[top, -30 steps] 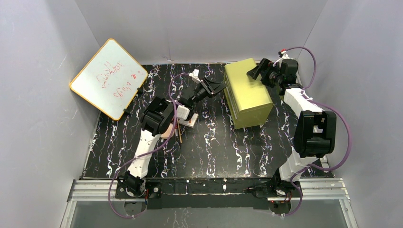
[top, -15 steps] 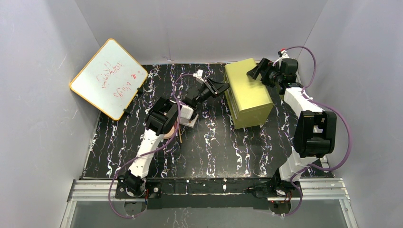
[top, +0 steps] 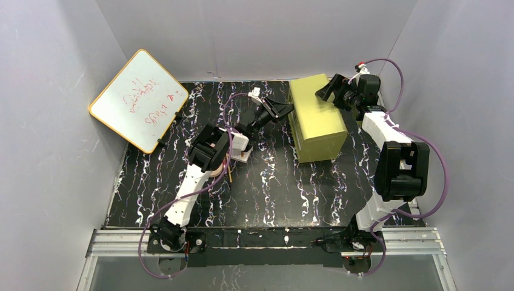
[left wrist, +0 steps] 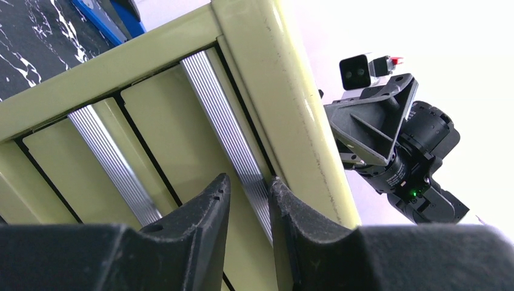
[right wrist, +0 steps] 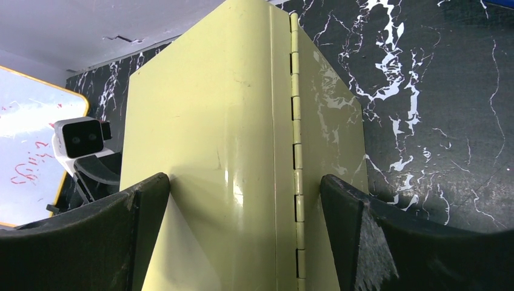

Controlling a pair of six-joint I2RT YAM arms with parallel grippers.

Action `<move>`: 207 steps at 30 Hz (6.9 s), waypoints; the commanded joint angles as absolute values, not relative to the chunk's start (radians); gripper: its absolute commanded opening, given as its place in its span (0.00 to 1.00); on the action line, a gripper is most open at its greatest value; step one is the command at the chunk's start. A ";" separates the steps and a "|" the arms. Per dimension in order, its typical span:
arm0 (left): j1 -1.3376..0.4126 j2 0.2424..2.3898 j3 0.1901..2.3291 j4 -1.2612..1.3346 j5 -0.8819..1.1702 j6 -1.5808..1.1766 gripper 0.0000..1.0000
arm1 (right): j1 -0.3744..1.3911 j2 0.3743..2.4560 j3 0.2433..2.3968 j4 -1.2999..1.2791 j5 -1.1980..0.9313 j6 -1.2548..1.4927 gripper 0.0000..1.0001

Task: Organize the makeup

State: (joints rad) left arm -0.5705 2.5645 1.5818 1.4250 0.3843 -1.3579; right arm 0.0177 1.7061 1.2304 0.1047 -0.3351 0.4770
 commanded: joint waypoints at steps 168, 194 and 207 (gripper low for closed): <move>-0.470 2.115 1.908 -0.646 -0.141 0.045 0.98 | 0.032 1.686 1.092 0.017 -0.491 0.370 1.00; -0.399 1.945 2.005 -0.577 0.000 -0.096 0.98 | 0.031 1.681 1.063 0.030 -0.500 0.368 1.00; -0.207 1.683 1.688 -0.700 0.176 -0.033 0.98 | 0.031 1.708 1.020 0.104 -0.529 0.391 1.00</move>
State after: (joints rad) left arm -0.1967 1.7447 1.8015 -0.5838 0.0937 -0.0906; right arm 0.0391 1.6592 1.0935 0.2337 -0.5495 0.4519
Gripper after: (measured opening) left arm 0.984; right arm 1.003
